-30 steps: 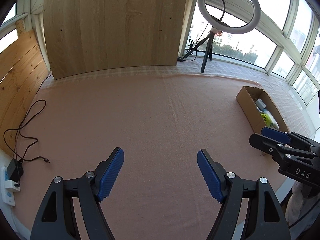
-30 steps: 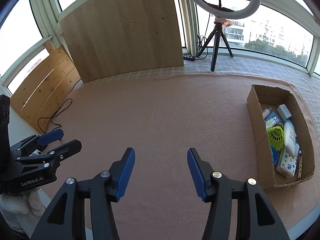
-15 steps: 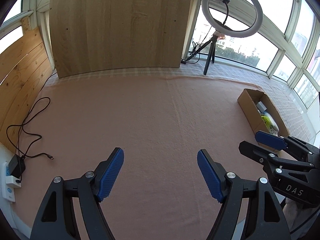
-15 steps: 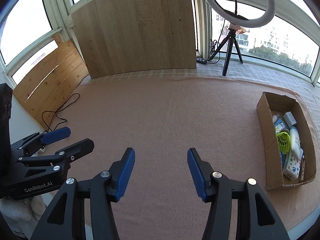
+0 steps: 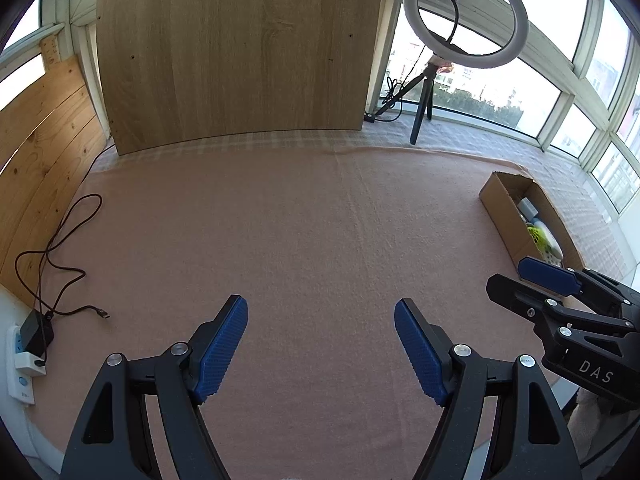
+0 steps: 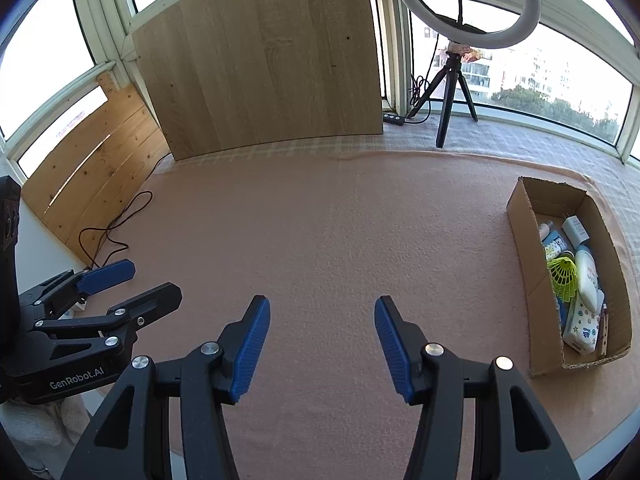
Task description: Organize objects
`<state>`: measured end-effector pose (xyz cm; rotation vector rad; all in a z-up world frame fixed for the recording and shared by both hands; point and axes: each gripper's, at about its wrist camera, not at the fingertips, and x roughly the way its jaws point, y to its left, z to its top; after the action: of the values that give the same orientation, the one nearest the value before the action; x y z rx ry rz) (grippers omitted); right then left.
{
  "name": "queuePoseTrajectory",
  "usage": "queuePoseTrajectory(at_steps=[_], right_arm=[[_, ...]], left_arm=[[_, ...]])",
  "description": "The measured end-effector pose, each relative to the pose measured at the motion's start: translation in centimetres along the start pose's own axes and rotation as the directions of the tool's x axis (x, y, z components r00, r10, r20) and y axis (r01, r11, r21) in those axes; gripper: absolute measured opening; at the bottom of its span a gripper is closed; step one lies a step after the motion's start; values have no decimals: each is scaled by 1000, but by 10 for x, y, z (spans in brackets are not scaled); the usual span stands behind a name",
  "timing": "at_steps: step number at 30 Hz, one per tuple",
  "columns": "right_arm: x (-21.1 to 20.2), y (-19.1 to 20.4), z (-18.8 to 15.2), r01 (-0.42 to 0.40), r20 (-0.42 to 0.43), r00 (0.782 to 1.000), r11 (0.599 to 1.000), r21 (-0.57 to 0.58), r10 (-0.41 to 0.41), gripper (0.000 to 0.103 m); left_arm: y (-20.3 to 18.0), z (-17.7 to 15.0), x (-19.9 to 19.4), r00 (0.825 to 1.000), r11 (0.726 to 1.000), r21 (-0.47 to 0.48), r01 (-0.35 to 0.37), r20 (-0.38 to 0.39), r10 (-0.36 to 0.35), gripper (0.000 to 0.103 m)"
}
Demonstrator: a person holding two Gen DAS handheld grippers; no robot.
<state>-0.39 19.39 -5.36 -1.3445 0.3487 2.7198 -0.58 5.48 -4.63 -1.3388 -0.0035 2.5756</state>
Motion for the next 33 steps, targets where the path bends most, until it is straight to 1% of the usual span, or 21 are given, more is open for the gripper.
queuePoseTrajectory(at_steps=[15, 33], right_arm=[[3, -1, -1, 8, -3, 1000, 1000, 5, -8, 51], [6, -6, -6, 7, -20, 1000, 1000, 20, -7, 51]], left_arm=[[1, 1, -2, 1000, 1000, 2, 15, 1, -15, 79], [6, -2, 2, 999, 999, -25, 37, -8, -37, 79]])
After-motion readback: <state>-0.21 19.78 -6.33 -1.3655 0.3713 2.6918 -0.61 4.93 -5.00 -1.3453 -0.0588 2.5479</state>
